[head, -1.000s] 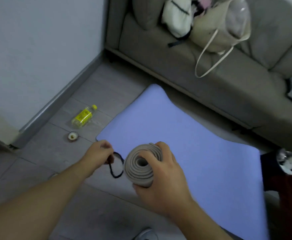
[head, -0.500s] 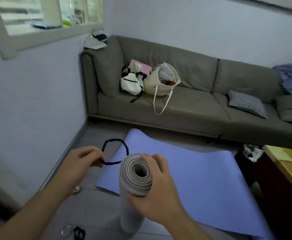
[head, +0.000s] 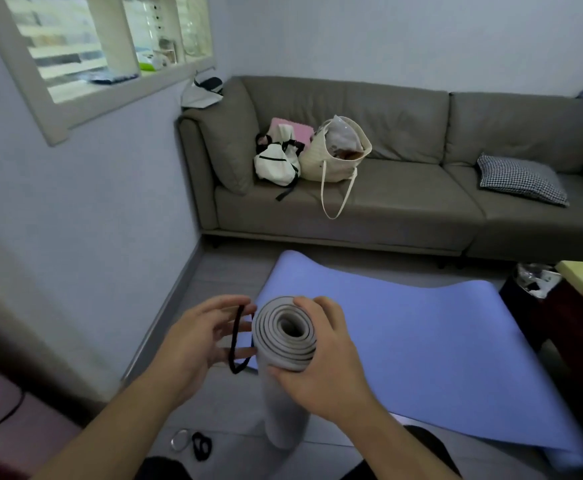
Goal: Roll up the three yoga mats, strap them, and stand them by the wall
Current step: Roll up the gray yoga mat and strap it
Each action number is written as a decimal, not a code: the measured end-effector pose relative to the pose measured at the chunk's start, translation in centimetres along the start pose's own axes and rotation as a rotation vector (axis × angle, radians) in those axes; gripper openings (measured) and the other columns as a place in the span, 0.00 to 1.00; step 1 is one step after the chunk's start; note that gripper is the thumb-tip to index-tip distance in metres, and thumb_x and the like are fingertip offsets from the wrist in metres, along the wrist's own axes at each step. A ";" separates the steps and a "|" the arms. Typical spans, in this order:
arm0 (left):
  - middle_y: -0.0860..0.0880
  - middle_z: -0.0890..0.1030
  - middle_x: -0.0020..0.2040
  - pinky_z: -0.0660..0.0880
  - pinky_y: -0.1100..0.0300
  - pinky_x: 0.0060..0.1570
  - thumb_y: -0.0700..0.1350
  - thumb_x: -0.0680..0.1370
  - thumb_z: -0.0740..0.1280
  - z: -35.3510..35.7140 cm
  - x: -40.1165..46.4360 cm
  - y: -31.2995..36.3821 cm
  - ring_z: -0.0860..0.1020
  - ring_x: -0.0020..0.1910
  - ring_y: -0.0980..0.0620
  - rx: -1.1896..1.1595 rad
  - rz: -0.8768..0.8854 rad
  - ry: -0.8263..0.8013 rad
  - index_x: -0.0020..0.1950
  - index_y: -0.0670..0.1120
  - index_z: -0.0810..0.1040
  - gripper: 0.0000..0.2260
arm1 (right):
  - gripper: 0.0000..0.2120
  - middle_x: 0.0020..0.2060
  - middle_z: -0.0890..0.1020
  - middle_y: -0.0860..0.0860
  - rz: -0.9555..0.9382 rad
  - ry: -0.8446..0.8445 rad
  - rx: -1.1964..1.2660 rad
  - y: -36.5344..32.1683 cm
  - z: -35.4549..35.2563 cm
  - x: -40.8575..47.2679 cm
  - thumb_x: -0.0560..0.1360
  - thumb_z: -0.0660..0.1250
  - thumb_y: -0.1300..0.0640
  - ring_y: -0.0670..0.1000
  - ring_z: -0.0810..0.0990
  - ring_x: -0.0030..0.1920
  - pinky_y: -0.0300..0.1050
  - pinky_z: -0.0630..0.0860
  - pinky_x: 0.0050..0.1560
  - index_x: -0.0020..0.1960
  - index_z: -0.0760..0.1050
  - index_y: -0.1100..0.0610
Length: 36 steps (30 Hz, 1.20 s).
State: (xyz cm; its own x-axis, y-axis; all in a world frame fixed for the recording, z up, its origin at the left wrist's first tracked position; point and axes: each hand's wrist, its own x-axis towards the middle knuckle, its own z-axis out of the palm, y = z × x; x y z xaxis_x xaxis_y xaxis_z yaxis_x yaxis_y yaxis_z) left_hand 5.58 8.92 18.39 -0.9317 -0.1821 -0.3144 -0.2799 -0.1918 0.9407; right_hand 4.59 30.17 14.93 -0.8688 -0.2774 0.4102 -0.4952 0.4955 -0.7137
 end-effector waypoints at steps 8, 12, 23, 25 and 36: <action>0.53 0.81 0.64 0.74 0.66 0.26 0.29 0.74 0.75 1.0 0.3 0.4 0.84 0.44 0.62 0.467 0.118 -0.323 0.77 0.66 0.67 0.44 | 0.44 0.66 0.68 0.37 0.059 0.010 -0.002 1.9 -0.1 0.5 0.63 0.84 0.39 0.36 0.74 0.63 0.27 0.71 0.60 0.74 0.67 0.41; 0.56 0.75 0.68 0.85 0.51 0.48 0.42 0.62 0.84 1.3 2.0 0.5 0.81 0.62 0.54 0.804 0.131 -0.410 0.77 0.78 0.54 0.58 | 0.58 0.71 0.65 0.39 0.141 -0.122 0.006 2.9 0.3 1.3 0.58 0.80 0.32 0.33 0.68 0.69 0.23 0.65 0.64 0.82 0.60 0.47; 0.52 0.62 0.75 0.76 0.56 0.60 0.52 0.60 0.86 5.8 6.5 0.2 0.69 0.68 0.48 1.462 0.172 -0.563 0.82 0.58 0.32 0.71 | 0.63 0.76 0.60 0.38 0.187 -0.356 0.133 5.8 2.0 3.3 0.61 0.83 0.61 0.38 0.66 0.74 0.40 0.71 0.73 0.83 0.47 0.43; 0.53 0.60 0.73 0.75 0.57 0.57 0.53 0.59 0.85 6.1 7.0 -0.3 0.67 0.68 0.49 1.489 0.228 -0.547 0.83 0.58 0.36 0.69 | 0.60 0.74 0.63 0.39 0.202 -0.391 0.216 6.1 1.7 3.7 0.62 0.81 0.67 0.39 0.69 0.71 0.38 0.72 0.68 0.81 0.49 0.43; 0.56 0.67 0.63 0.81 0.50 0.54 0.56 0.61 0.84 5.9 8.0 -1.4 0.77 0.54 0.52 1.395 0.382 -0.436 0.70 0.54 0.65 0.43 | 0.07 0.66 0.65 0.42 0.323 -0.235 -0.050 2.8 1.6 4.2 0.79 0.69 0.54 0.40 0.73 0.59 0.31 0.75 0.53 0.56 0.78 0.51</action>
State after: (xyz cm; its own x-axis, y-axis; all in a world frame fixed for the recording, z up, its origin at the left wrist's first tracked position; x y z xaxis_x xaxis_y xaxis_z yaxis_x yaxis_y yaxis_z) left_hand -2.84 13.42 15.29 -0.9209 0.3321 -0.2041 0.2324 0.8880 0.3968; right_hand -0.43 29.14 13.73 -0.9601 -0.2787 0.0244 -0.2008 0.6259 -0.7536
